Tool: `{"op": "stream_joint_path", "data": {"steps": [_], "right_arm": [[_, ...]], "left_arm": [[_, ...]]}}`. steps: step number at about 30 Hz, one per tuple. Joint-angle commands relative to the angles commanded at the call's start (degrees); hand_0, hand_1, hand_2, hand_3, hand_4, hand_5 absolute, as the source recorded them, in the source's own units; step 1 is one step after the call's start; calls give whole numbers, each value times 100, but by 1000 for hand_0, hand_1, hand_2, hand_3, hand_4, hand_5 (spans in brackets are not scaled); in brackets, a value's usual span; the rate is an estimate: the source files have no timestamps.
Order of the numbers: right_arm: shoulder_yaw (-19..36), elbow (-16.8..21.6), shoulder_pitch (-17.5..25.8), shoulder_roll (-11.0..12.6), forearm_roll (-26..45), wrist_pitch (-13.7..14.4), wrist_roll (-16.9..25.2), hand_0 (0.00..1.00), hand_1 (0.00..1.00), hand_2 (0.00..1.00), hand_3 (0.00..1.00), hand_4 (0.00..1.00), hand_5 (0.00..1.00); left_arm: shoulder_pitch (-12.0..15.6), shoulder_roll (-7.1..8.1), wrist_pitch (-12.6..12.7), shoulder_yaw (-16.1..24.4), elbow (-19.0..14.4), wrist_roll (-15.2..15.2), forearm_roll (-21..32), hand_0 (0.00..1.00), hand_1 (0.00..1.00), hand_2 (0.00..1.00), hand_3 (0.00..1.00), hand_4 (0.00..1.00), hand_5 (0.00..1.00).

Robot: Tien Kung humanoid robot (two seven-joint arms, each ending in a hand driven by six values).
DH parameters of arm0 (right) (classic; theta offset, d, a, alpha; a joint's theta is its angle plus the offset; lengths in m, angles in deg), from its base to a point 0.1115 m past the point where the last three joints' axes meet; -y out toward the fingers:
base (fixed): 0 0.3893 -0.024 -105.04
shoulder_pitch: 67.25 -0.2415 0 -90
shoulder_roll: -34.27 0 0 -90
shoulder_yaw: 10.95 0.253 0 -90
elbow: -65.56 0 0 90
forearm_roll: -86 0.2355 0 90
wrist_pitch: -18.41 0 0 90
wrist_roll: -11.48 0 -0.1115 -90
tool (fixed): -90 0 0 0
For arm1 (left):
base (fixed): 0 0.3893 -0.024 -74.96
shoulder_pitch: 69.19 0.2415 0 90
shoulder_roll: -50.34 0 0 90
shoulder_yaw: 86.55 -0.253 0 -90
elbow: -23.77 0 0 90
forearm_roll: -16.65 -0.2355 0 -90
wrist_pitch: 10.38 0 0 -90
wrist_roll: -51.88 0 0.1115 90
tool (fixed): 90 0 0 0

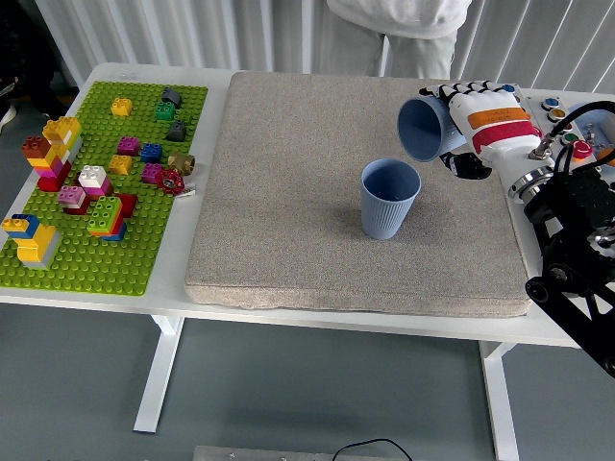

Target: Pick cup pour cup place

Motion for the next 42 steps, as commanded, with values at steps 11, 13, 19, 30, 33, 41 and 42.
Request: {"op": "stream_joint_path", "data": {"steps": [11,13,19,30,33,41,42], "right_arm": [[394,-454,7,-133,1300,3,162,873,767,681,758,679,2],[505,-534,24,-191,1486,-17,179,870,766,680,757,678,2],[870,-701,149,-399,2217,-9,155,860,764,677,757,680,2],[1705,-1031,525,-638,4533,-86,292,848,761,669,758,678,2],[1986,-1094,655,-656,5217,-247,279,848,761,669,758,678,2],[2378,-1148,979,-635,6548,-609,282,851,761,670,756,679,2],[2392,-1158,993,-634,6739,-633,284,851,760,668,753,678,2]], "left_arm": [[-18,-8,2,0,0,-5,-4,803,842,875,796,522,998],[-21,-11,5,-6,1,-10,8,802,842,875,796,522,998],[-27,-18,6,-9,3,-14,15,802,842,875,796,522,998],[-21,-29,2,2,5,-10,-4,802,842,875,796,522,998],[-26,-34,-2,14,7,-2,-29,802,842,875,796,522,998],[-16,-37,-10,30,7,12,-55,803,842,875,796,521,998],[-14,-37,-10,34,7,14,-60,803,842,874,796,521,998]]}}
